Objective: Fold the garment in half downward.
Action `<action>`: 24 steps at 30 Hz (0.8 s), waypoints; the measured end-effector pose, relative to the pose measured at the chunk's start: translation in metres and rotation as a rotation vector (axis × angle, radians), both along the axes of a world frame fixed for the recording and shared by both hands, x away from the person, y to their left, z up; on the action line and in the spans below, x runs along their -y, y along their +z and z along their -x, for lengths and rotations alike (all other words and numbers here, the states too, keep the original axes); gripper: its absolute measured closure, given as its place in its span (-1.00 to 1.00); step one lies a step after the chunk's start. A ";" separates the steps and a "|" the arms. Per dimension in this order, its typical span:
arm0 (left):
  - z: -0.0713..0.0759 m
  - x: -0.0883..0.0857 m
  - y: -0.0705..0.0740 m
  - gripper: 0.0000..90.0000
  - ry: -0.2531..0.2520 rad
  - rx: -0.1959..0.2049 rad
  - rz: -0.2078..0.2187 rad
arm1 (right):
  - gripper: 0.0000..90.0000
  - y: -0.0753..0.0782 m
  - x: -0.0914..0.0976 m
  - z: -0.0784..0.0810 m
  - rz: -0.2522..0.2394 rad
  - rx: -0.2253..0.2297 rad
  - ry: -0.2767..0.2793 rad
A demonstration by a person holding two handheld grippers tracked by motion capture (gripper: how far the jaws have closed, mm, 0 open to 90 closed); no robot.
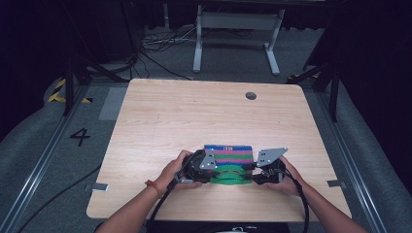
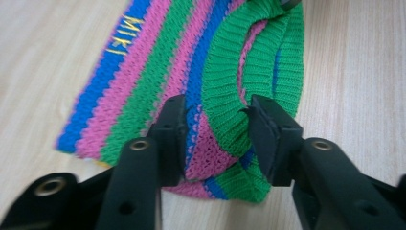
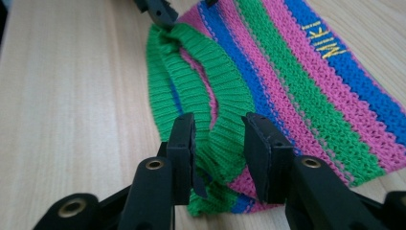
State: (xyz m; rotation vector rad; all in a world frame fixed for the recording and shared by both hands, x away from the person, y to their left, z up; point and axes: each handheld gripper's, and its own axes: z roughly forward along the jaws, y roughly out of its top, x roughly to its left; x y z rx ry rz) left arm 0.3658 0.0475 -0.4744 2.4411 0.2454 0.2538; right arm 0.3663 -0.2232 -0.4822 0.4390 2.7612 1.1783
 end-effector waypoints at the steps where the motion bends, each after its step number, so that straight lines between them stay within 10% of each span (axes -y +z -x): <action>1: -0.001 0.001 -0.003 0.37 0.000 -0.015 -0.006 | 0.45 -0.001 -0.001 0.000 0.001 -0.005 -0.004; 12: 0.001 0.000 -0.007 0.83 -0.017 -0.009 0.012 | 0.94 -0.003 0.000 0.002 0.027 0.029 -0.035; 24: 0.008 -0.006 0.010 0.89 -0.059 0.032 0.045 | 0.98 0.015 0.007 0.009 -0.002 0.049 -0.005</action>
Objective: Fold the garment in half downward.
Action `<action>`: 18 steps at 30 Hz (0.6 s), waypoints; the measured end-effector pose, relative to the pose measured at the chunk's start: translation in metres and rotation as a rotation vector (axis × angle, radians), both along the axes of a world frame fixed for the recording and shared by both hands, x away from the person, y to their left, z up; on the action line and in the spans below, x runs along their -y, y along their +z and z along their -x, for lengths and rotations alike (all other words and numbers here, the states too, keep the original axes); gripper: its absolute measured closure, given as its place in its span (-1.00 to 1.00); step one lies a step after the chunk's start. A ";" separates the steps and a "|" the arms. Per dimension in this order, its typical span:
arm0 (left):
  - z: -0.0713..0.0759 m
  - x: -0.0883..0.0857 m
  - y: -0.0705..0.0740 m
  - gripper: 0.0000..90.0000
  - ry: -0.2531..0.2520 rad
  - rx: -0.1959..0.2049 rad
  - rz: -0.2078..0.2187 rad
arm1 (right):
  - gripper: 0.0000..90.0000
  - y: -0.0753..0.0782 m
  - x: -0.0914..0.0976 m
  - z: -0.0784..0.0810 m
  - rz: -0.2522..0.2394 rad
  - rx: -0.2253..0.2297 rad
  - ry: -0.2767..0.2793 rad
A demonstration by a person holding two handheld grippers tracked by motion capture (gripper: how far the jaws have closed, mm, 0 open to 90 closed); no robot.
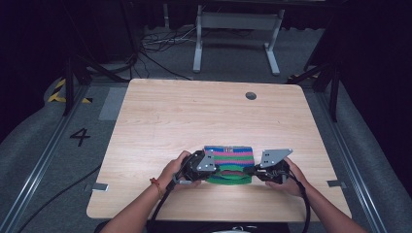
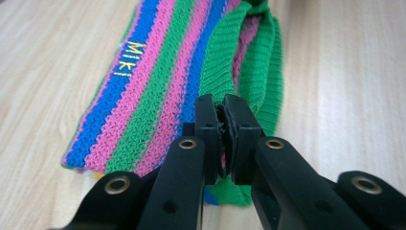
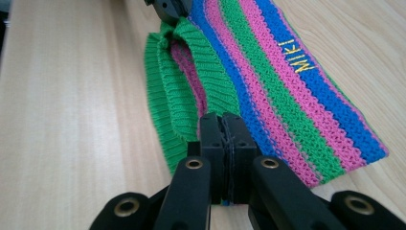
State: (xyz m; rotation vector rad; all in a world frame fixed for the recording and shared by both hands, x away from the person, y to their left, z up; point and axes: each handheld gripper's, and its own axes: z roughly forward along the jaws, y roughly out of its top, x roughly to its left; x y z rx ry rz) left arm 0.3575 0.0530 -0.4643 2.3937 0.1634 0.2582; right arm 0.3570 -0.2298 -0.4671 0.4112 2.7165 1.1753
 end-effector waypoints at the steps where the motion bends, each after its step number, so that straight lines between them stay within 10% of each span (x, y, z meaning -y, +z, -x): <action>1: 0.002 0.000 -0.002 0.89 -0.002 -0.008 -0.008 | 0.98 0.000 0.000 0.001 0.004 0.001 0.008; 6: 0.007 0.003 -0.018 0.85 -0.016 -0.027 -0.066 | 0.96 -0.009 -0.002 0.006 0.047 -0.024 0.033; 18: 0.000 -0.003 -0.024 0.75 0.043 -0.017 -0.024 | 0.93 -0.022 0.000 0.003 0.046 -0.028 -0.002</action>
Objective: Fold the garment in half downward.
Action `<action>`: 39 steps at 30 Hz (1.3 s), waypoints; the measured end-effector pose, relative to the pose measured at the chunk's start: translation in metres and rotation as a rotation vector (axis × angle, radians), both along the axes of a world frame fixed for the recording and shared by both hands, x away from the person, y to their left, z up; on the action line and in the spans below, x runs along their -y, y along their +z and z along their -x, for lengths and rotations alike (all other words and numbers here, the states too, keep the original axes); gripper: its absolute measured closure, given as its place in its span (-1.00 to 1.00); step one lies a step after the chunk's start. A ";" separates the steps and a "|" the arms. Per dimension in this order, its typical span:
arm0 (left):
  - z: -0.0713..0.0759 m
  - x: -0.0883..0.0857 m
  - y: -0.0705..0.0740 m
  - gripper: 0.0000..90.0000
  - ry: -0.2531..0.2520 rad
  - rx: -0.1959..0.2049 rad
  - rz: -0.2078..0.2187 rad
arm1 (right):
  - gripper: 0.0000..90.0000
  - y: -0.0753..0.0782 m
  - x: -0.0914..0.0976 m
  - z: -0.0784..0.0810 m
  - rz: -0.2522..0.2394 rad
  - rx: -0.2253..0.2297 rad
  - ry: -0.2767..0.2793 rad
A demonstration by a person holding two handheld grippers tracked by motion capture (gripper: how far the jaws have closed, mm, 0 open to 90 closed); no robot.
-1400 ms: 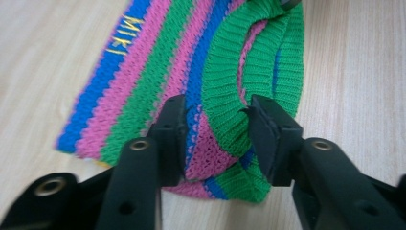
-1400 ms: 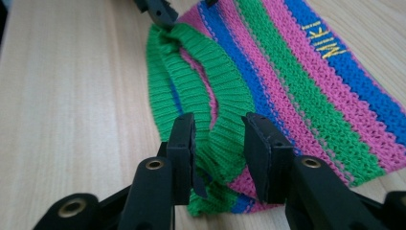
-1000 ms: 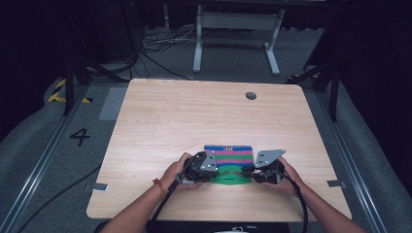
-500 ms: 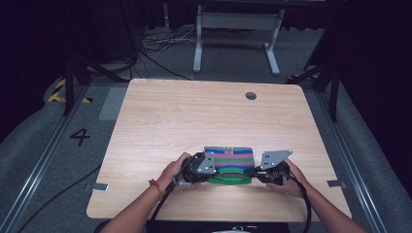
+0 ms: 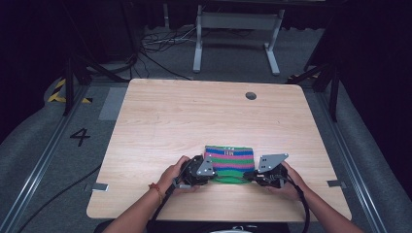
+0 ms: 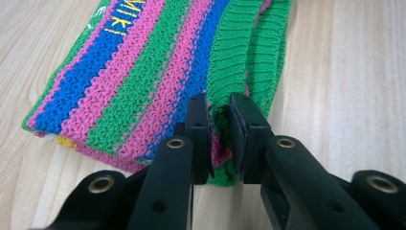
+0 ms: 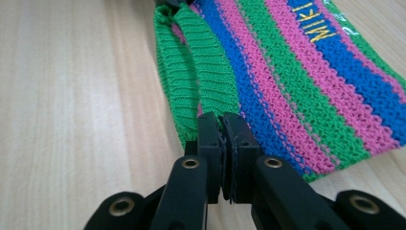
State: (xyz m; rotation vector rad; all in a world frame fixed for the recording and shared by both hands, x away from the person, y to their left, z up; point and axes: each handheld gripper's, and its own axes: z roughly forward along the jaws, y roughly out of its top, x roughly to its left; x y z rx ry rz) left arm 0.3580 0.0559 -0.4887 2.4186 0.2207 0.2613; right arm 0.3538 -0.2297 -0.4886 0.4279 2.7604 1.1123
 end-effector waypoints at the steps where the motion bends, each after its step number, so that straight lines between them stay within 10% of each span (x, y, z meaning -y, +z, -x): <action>1: -0.002 0.000 0.000 0.75 0.004 -0.001 0.000 | 0.93 -0.001 0.000 -0.001 -0.004 0.002 -0.009; 25: -0.007 -0.015 0.022 0.19 0.083 0.036 0.028 | 0.53 0.025 0.010 -0.004 -0.038 0.064 -0.085; 39: 0.004 -0.059 0.022 -0.32 0.237 0.024 -0.021 | 0.02 0.032 0.028 -0.001 0.003 0.088 -0.150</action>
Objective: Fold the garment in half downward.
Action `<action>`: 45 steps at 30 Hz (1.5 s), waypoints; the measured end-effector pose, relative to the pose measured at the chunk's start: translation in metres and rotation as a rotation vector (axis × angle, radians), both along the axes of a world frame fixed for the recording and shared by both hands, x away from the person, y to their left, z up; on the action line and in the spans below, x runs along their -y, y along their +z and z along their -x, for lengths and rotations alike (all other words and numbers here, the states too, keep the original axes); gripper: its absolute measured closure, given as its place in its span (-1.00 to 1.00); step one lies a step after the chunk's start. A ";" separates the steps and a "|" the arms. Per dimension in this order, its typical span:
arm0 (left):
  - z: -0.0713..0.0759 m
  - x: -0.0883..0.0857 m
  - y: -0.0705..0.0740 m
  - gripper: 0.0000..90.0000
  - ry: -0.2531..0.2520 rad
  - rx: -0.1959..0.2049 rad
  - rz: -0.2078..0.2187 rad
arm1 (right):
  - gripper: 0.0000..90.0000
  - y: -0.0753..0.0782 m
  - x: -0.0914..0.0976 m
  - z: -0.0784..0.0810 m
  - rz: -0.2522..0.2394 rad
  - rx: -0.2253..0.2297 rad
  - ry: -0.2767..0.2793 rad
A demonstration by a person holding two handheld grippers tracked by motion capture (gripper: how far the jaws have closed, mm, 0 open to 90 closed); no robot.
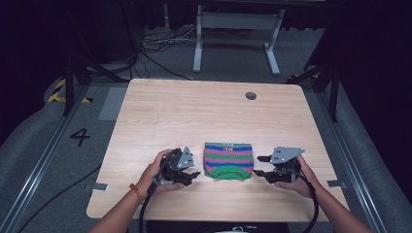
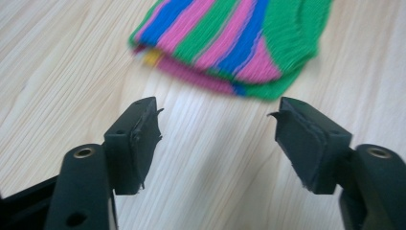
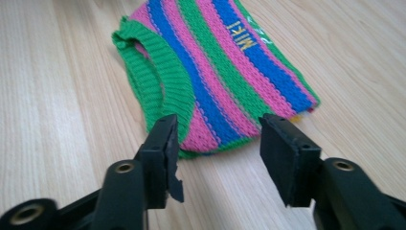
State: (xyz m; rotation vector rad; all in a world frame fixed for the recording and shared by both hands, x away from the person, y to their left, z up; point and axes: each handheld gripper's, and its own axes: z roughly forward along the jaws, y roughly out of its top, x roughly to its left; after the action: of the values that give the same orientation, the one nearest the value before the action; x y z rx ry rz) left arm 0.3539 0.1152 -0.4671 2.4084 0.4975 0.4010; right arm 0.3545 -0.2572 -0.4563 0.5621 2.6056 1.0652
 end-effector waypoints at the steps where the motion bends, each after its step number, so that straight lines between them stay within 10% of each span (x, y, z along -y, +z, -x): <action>1: 0.001 -0.004 0.000 -0.39 0.009 0.000 0.004 | -0.02 0.000 0.002 0.000 0.004 0.000 -0.006; 15: 0.012 -0.043 0.003 -0.54 0.066 0.010 0.000 | -0.45 -0.007 0.041 0.015 0.042 0.036 -0.148; 45: 0.027 -0.101 -0.018 -0.59 0.135 -0.066 0.014 | -0.52 -0.031 0.122 0.043 0.016 -0.026 -0.281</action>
State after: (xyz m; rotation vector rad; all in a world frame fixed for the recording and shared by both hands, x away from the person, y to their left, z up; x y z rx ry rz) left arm 0.3266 0.2166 -0.4849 2.3883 0.6925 0.3752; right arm 0.3116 -0.3794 -0.4872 0.9119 2.4589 0.9499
